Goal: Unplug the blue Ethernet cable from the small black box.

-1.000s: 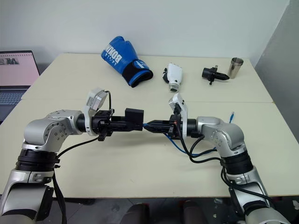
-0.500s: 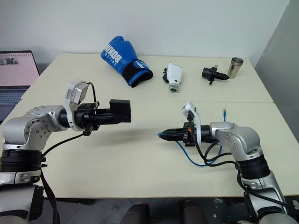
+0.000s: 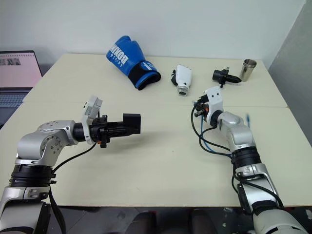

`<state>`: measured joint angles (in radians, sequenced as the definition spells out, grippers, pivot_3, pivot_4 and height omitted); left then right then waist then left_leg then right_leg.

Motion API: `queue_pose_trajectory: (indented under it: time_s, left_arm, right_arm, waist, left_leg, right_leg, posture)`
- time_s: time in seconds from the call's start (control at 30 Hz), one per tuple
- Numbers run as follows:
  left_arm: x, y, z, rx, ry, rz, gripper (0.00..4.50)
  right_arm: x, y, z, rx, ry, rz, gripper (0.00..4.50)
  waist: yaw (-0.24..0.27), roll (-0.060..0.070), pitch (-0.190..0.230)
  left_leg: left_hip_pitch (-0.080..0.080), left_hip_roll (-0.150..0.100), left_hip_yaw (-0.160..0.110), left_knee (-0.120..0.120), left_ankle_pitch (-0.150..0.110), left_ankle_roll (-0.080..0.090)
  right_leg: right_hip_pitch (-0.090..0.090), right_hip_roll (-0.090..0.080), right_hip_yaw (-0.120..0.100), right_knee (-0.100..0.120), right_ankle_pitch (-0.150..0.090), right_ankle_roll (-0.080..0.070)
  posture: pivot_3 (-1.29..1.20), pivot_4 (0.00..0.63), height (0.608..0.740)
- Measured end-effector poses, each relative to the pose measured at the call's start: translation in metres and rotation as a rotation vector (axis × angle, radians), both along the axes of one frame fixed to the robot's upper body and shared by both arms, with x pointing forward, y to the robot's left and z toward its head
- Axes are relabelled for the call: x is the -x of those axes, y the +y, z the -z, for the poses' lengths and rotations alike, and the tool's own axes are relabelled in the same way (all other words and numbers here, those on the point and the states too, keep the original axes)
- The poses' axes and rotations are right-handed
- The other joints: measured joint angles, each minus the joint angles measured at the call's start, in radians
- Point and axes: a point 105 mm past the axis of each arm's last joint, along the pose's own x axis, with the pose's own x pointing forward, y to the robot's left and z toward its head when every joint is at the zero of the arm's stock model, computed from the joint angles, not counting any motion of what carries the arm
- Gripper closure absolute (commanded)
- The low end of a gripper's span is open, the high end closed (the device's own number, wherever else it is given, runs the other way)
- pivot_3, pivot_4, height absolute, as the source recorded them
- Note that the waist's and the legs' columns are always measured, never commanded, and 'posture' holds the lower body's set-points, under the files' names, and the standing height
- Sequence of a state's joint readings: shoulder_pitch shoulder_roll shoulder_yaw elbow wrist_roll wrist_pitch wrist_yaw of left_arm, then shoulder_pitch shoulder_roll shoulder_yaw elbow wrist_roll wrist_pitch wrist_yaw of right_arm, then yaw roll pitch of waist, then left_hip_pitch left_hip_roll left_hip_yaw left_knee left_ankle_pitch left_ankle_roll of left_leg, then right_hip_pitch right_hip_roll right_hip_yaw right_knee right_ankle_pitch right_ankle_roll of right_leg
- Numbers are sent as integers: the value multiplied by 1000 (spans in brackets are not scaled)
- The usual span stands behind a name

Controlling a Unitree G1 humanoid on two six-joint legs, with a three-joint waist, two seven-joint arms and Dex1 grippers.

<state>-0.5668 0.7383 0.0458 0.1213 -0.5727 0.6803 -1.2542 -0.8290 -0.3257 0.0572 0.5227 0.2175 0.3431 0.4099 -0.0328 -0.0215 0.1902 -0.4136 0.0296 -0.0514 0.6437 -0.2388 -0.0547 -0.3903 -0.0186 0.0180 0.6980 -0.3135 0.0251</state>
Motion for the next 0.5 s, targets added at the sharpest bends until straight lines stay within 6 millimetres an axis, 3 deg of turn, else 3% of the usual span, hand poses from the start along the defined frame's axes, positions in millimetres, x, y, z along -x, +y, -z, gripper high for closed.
queue_pose_trajectory:
  time_s: [0.23, 0.33, 0.5]
  left_arm:
    - [-9, -2, 3, -14, -36, -64, 3698]
    - [-27, -1, 7, 6, -99, -190, 3698]
    - [-60, 17, 22, -6, -192, -470, 3698]
  right_arm:
    - [0, -3, -14, -16, -78, -12, 1587]
    - [31, 18, -31, 2, -143, -245, 857]
    - [85, 55, -33, 59, -142, -566, 821]
  waist:
    - [0, 0, 0]
    - [4, 0, 0]
    - [0, 0, 0]
  left_leg:
    - [-2, 0, 0, 0, 0, 0]
    - [-2, 0, -1, 1, 0, 0]
    - [0, 0, -2, 2, 0, 0]
  right_leg:
    - [-1, -1, 0, 0, 0, 0]
    - [0, -1, -1, 0, 0, 0]
    - [1, 0, -1, 0, 0, 1]
  posture:
    - [0, 150, 740]
    - [0, 150, 740]
    - [0, 150, 740]
